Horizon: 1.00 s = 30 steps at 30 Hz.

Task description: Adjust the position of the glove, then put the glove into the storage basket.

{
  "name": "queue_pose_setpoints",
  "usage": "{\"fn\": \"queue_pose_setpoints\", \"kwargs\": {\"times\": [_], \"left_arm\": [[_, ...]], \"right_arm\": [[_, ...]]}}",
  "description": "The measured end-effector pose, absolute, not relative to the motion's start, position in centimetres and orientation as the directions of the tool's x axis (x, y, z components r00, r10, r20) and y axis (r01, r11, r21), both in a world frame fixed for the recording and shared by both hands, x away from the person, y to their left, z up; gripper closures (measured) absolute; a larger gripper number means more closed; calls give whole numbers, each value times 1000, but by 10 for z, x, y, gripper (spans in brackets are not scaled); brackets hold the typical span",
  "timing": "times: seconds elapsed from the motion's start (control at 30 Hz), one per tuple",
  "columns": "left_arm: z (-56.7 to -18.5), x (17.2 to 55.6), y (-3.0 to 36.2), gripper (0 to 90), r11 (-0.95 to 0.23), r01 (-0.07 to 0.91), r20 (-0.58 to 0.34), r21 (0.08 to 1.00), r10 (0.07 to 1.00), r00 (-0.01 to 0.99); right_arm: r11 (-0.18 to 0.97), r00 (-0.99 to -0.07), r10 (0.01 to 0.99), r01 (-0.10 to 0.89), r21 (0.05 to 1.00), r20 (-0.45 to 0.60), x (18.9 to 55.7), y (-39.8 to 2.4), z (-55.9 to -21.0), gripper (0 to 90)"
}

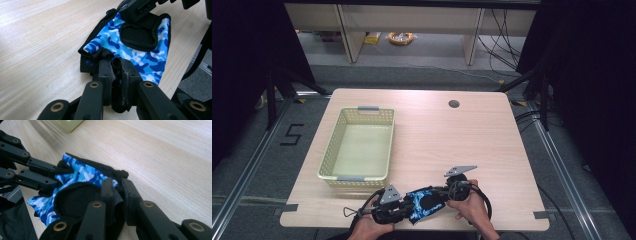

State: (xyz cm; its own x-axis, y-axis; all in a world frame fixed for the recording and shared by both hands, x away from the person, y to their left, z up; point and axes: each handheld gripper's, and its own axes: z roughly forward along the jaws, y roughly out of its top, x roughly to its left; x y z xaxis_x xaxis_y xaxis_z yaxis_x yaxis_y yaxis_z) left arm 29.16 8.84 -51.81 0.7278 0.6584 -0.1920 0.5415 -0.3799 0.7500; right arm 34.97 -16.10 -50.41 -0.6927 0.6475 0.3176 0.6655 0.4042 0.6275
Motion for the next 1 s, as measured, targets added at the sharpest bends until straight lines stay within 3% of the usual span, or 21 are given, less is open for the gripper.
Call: {"fn": "queue_pose_setpoints", "kwargs": {"times": [0.5,1.0], "left_arm": [[-509,292,91,804,-409,488,-144,771,635,759],[-496,290,92,806,-370,469,-159,802,624,765]], "right_arm": [[378,-698,651,639,669,299,345,-159,-495,845],[348,-715,631,609,713,302,343,-159,-480,846]]}}
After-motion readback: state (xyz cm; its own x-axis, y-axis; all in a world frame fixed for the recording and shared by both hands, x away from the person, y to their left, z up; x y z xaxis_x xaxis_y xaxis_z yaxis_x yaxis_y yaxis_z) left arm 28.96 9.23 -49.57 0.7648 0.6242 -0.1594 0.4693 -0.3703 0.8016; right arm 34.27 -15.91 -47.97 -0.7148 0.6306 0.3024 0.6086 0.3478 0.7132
